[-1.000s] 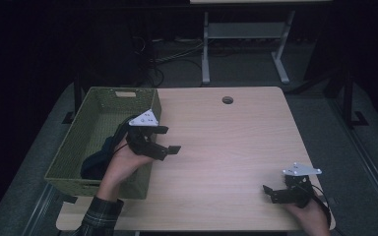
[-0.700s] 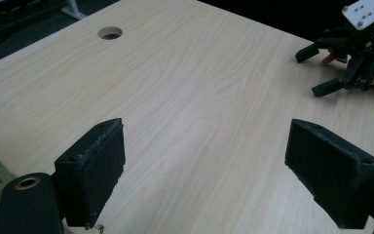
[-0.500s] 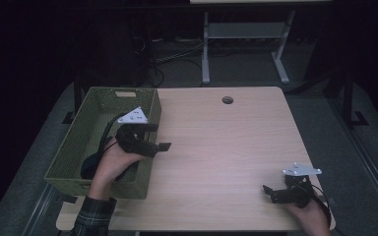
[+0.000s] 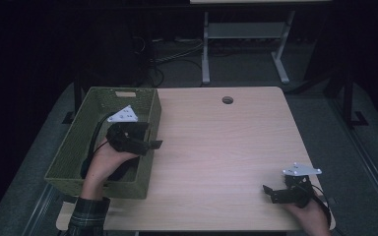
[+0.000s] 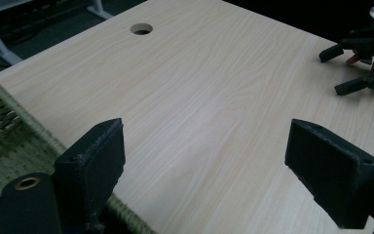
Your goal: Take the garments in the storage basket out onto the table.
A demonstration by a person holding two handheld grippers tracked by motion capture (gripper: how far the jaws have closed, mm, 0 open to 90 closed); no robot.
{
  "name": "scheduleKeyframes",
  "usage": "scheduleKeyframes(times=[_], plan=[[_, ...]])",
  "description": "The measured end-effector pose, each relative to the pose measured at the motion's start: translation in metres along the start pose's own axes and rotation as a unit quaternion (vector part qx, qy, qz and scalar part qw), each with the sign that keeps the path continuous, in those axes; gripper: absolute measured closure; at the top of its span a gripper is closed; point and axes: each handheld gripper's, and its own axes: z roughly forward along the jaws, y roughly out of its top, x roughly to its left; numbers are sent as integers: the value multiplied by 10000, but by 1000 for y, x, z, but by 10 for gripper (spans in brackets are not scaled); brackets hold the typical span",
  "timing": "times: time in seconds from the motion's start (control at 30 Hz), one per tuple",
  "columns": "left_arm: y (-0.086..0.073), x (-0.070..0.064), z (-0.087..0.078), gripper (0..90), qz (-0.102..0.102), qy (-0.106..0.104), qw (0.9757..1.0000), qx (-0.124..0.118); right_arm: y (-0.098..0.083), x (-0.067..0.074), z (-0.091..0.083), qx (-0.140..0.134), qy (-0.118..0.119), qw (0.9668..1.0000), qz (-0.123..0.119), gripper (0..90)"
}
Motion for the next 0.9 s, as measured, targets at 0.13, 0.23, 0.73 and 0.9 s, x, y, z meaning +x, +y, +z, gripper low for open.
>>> scheduleKeyframes(times=[0.13, 0.23, 0.73, 0.9], plan=[[-3, 3, -6, 142, -34, 79, 10000, -6, 0, -1, 0, 4, 25, 10000, -25, 20], [-6, 6, -11, 142, -74, 150, 9999, -40, 0, -1, 0, 4, 30, 10000, -30, 20], [-22, 28, -33, 144, -319, 509, 9982, -76, 2, -1, 1, 17, 72, 10000, -57, 20], [-28, 36, -39, 144, -385, 655, 9971, -35, 2, -1, 2, 14, 68, 10000, -63, 20]])
